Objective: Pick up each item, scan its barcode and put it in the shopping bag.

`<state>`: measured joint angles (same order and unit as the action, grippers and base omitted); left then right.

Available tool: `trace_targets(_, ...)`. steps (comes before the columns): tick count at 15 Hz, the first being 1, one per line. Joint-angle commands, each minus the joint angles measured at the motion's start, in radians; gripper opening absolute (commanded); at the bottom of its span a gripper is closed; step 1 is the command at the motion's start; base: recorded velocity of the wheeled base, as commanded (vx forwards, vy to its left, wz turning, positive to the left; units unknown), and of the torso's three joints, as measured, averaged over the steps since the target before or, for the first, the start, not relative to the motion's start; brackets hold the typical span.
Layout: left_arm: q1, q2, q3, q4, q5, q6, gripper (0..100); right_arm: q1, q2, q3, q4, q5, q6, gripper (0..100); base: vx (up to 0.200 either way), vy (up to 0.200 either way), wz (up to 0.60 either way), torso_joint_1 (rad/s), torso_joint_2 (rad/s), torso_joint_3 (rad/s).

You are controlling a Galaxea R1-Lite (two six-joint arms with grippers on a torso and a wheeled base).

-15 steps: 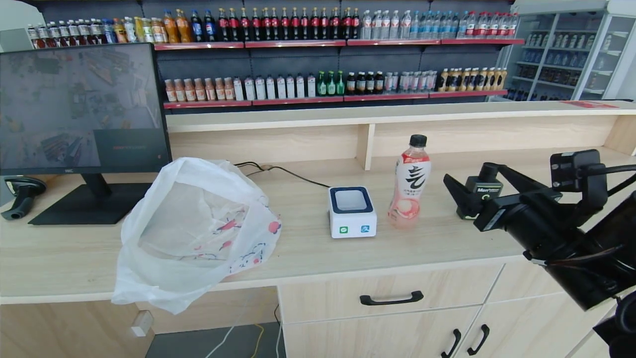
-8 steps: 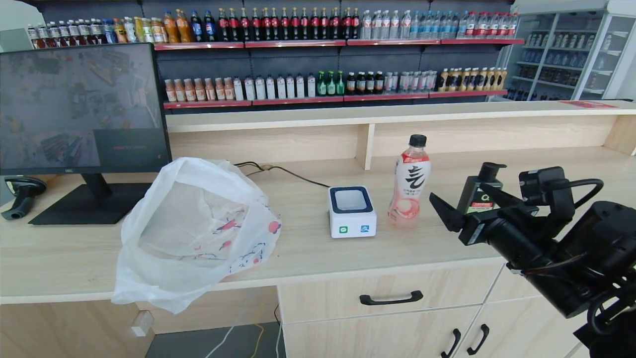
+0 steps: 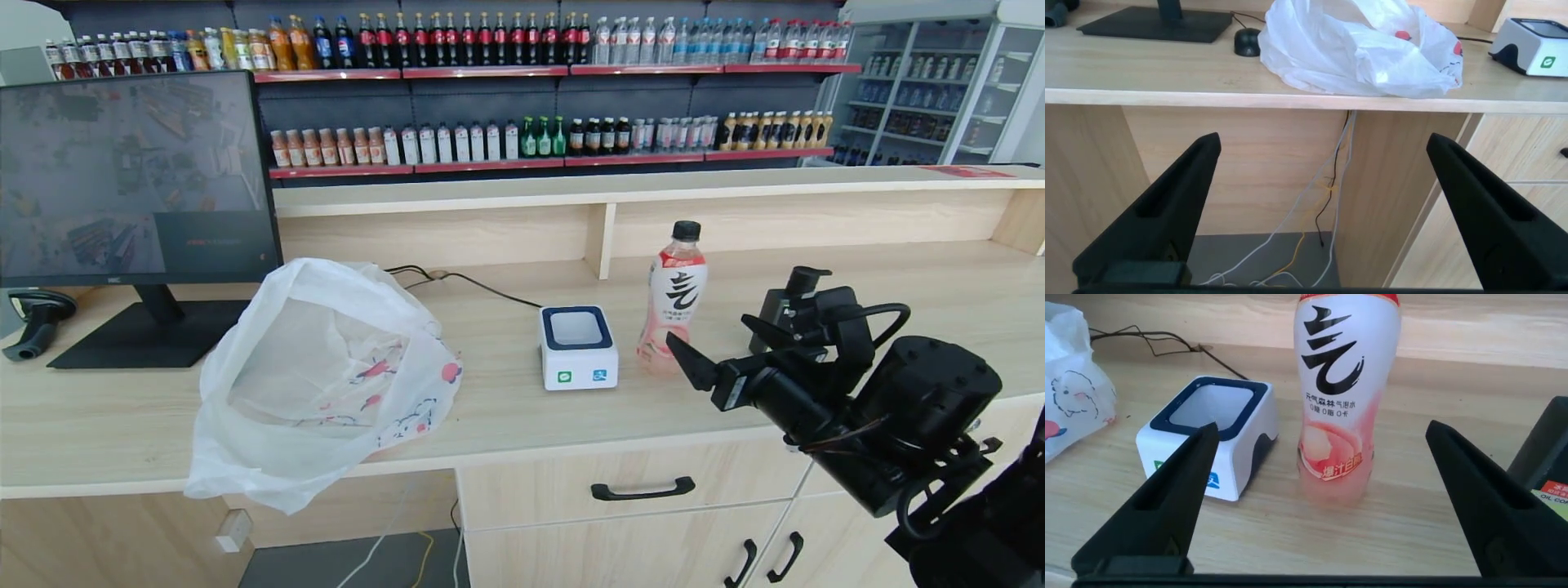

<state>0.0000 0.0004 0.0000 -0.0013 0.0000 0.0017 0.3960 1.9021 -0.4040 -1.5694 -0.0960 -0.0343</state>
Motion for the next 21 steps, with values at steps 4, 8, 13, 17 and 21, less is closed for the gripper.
trace_targets(4,0.000,0.000,0.000,0.000,0.000,0.000,100,-0.002,0.057,-0.052,-0.001,-0.002,0.011,100,0.000,0.000,0.00,0.000,0.00,0.000)
trace_targets(8,0.000,0.000,0.000,0.000,0.000,0.000,100,-0.011,0.084,-0.085,-0.001,-0.008,0.019,100,0.000,0.000,0.00,0.000,0.00,0.000)
trace_targets(13,0.000,0.000,0.000,0.000,0.000,0.000,100,-0.051,0.163,-0.174,-0.001,-0.048,0.017,100,0.000,0.000,0.00,0.000,0.00,0.000)
trace_targets(17,0.000,0.000,0.000,0.000,0.000,0.000,100,-0.031,0.245,-0.243,-0.001,-0.108,0.013,100,0.000,0.000,0.00,0.000,0.00,0.000)
trace_targets(21,0.000,0.000,0.000,0.000,0.000,0.000,100,0.049,0.291,-0.331,-0.001,-0.134,0.016,100,0.000,0.000,0.00,0.000,0.00,0.000)
